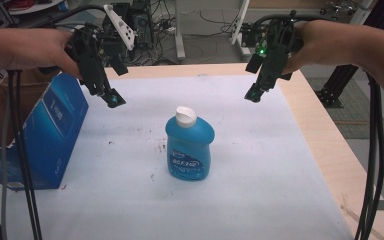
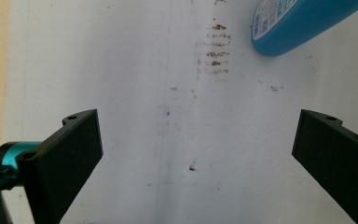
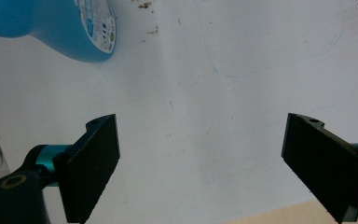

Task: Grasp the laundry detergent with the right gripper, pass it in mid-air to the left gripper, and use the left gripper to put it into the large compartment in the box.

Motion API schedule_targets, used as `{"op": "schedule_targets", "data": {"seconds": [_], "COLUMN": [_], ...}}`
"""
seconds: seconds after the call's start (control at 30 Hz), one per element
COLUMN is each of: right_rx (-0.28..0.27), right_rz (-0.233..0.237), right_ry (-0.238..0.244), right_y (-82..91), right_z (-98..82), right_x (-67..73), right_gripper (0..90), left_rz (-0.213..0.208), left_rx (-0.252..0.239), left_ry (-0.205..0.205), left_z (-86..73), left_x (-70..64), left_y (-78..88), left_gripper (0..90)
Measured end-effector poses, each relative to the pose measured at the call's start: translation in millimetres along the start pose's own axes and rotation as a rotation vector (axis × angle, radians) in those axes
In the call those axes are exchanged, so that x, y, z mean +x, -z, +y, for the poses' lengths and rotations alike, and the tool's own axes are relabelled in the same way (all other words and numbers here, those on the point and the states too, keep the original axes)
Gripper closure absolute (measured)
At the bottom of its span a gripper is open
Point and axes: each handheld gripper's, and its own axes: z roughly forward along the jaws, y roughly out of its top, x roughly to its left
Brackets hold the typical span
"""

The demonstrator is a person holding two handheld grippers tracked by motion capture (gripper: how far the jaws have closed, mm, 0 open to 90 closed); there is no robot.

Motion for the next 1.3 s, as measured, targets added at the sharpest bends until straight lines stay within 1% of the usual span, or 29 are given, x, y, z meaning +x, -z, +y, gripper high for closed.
{"op": "schedule_targets", "data": {"seconds": [0.07,0.1,0.13,0.23,0.27,0.33,0.43,0.53,0.57,0.67,0.7,0.8,0.9,0.97,1.03,1.17,1.23,1.3], "right_rx": [-0.018,-0.022,-0.034,-0.049,-0.058,-0.068,-0.104,-0.12,-0.121,-0.159,-0.175,-0.187,-0.2,-0.213,-0.233,-0.255,-0.272,-0.302], "right_rz": [-0.01,-0.007,-0.005,0.0,0.004,0.004,0.02,0.015,0.015,0.035,0.041,0.038,0.045,0.055,0.069,0.072,0.072,0.078], "right_ry": [0.003,-0.01,-0.014,-0.016,-0.009,-0.015,-0.02,-0.02,-0.023,-0.049,-0.046,-0.041,-0.045,-0.057,-0.058,-0.047,-0.046,-0.047], "right_y": [1.7,2.8,2.7,-0.9,-2.8,-5.9,-9.4,-12.0,-12.3,-13.1,-13.7,-15.8,-19.3,-21.8,-24.8,-31.0,-33.5,-36.1], "right_z": [-1.9,-3.3,-5.2,-10.4,-11.8,-13.9,-16.9,-20.2,-21.1,-25.0,-26.2,-29.0,-31.7,-33.2,-34.3,-35.8,-36.2,-37.0], "right_x": [1.9,3.5,4.6,11.8,14.3,19.0,24.5,29.3,30.3,33.8,35.1,41.2,46.0,49.2,53.1,62.4,67.5,72.0], "right_gripper": [10.8,10.7,10.7,10.7,10.8,10.8,10.8,10.7,10.7,10.7,10.7,10.7,10.7,10.7,10.7,10.7,10.7,10.7], "left_rz": [0.002,0.001,0.001,-0.005,-0.004,-0.01,-0.012,-0.01,-0.01,-0.009,-0.009,-0.011,-0.01,-0.012,-0.013,-0.011,-0.013,-0.014], "left_rx": [-0.005,-0.007,-0.01,-0.016,-0.015,-0.016,-0.02,-0.022,-0.023,-0.02,-0.022,-0.021,-0.022,-0.021,-0.022,-0.022,-0.021,-0.02], "left_ry": [0.0,0.0,-0.002,-0.015,-0.017,-0.015,-0.018,-0.029,-0.026,-0.031,-0.03,-0.039,-0.043,-0.046,-0.048,-0.048,-0.052,-0.053], "left_z": [0.2,0.4,0.7,1.2,1.2,0.8,0.4,0.4,0.2,0.3,0.4,1.2,2.2,3.0,3.3,3.2,2.9,2.6], "left_x": [-0.1,-0.3,-0.4,-0.4,-0.2,-0.4,-1.0,-1.3,-1.8,-2.8,-3.3,-3.9,-4.8,-5.3,-5.8,-6.3,-6.1,-6.2], "left_y": [-0.6,-0.6,-0.7,-0.9,-0.9,-1.6,-3.1,-3.8,-4.2,-4.5,-4.7,-5.1,-6.2,-7.0,-7.5,-7.5,-7.6,-7.9], "left_gripper": [1.6,1.6,1.6,1.6,1.6,1.6,1.6,1.7,1.6,1.6,1.6,1.6,1.6,1.6,1.6,1.6,1.6,1.6]}}
